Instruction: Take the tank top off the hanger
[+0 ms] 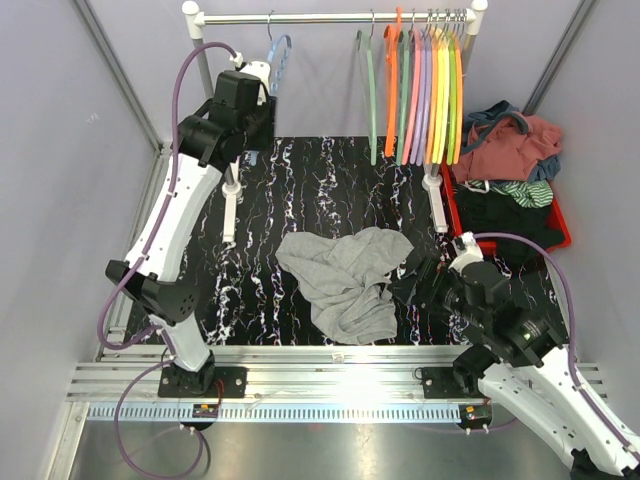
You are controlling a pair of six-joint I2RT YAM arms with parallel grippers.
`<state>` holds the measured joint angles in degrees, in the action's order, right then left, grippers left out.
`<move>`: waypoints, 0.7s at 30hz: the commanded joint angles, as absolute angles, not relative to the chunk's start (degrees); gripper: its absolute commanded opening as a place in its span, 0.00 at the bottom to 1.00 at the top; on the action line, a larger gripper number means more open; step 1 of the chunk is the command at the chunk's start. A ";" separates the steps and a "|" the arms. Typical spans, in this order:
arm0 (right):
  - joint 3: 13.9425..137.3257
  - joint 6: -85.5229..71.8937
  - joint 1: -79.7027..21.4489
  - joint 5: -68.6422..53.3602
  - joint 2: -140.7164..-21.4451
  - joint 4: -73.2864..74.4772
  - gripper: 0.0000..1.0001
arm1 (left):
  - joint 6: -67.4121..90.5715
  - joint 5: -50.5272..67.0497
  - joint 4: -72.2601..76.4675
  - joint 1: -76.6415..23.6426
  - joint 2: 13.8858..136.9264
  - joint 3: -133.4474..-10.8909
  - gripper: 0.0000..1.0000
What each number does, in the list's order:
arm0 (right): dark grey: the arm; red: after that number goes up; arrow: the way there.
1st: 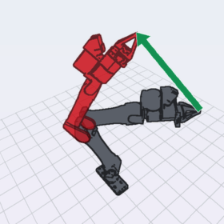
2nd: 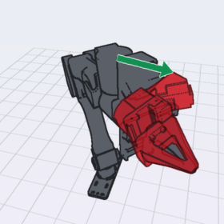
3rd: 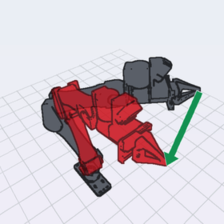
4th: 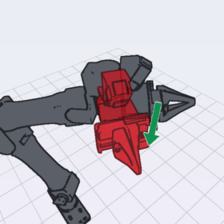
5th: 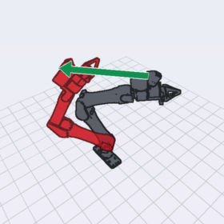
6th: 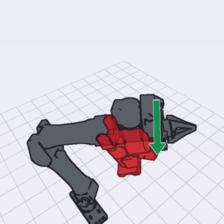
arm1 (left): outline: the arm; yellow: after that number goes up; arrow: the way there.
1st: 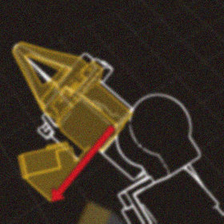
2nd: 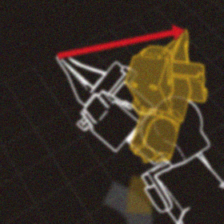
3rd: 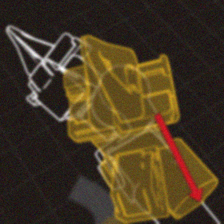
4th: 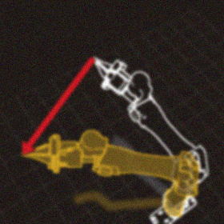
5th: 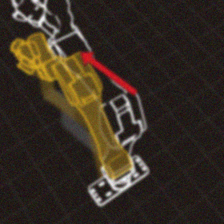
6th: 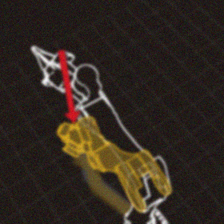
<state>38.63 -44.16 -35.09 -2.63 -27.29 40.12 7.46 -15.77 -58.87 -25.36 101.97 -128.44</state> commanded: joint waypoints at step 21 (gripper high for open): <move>47.10 -39.54 -49.74 6.84 -80.84 23.72 1.00 | 18.72 -11.34 -35.86 -33.93 47.38 -65.76 0.99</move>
